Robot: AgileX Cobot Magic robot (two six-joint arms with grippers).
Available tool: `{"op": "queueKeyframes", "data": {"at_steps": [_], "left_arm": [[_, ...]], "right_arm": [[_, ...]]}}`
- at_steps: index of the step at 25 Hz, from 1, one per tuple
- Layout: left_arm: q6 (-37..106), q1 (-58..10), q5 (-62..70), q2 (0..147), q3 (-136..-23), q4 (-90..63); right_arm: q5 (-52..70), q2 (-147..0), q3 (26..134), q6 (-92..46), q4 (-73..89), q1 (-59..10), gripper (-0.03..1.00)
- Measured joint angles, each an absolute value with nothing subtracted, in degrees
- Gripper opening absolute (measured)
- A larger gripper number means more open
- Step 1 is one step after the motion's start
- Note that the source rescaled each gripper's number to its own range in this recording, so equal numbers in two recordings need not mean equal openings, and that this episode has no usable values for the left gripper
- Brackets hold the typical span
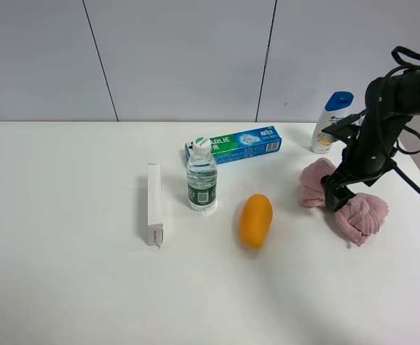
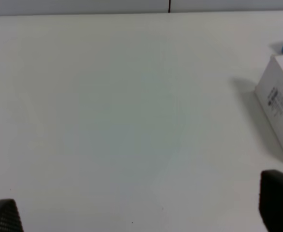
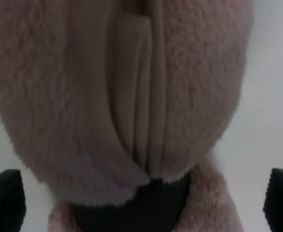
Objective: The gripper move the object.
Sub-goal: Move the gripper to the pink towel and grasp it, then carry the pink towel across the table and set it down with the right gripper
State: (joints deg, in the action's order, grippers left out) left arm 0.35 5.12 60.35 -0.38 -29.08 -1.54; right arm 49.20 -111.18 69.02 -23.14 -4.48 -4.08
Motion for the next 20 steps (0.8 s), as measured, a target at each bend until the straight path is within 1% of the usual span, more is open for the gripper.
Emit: {"op": "queueKeyframes", "data": {"at_steps": [7,8,9,10,11,12,13,14,15,17,20], "left_arm": [[0.35,5.12,60.35,-0.38,-29.08,-1.54],[0.35,5.12,60.35,-0.38,-29.08,-1.54],[0.35,5.12,60.35,-0.38,-29.08,-1.54],[0.35,5.12,60.35,-0.38,-29.08,-1.54],[0.35,5.12,60.35,-0.38,-29.08,-1.54],[0.35,5.12,60.35,-0.38,-29.08,-1.54],[0.35,5.12,60.35,-0.38,-29.08,-1.54],[0.35,5.12,60.35,-0.38,-29.08,-1.54],[0.35,5.12,60.35,-0.38,-29.08,-1.54],[0.35,5.12,60.35,-0.38,-29.08,-1.54],[0.35,5.12,60.35,-0.38,-29.08,-1.54]], "right_arm": [[43.79,-115.6,69.03,-24.84,-4.66,-4.08,1.0],[43.11,-115.75,69.03,-24.86,-4.66,-4.08,0.99],[42.52,-115.74,69.03,-25.33,-4.66,-4.08,0.93],[42.22,-115.74,69.03,-25.61,-4.66,-4.08,0.86],[42.03,-115.74,69.03,-25.8,-4.66,-4.08,0.72],[41.95,-115.74,69.03,-25.85,-4.66,-4.08,0.58],[41.95,-115.74,69.03,-25.85,-4.62,-4.08,0.36],[42.04,-115.74,69.03,-25.85,-4.45,-4.08,0.12],[42.63,-115.74,69.08,-25.77,-4.22,-4.08,0.0],[45.17,-115.74,69.36,-25.5,-4.04,-4.08,0.01],[55.0,-115.13,70.95,-24.12,-2.28,-4.45,0.01]]}}
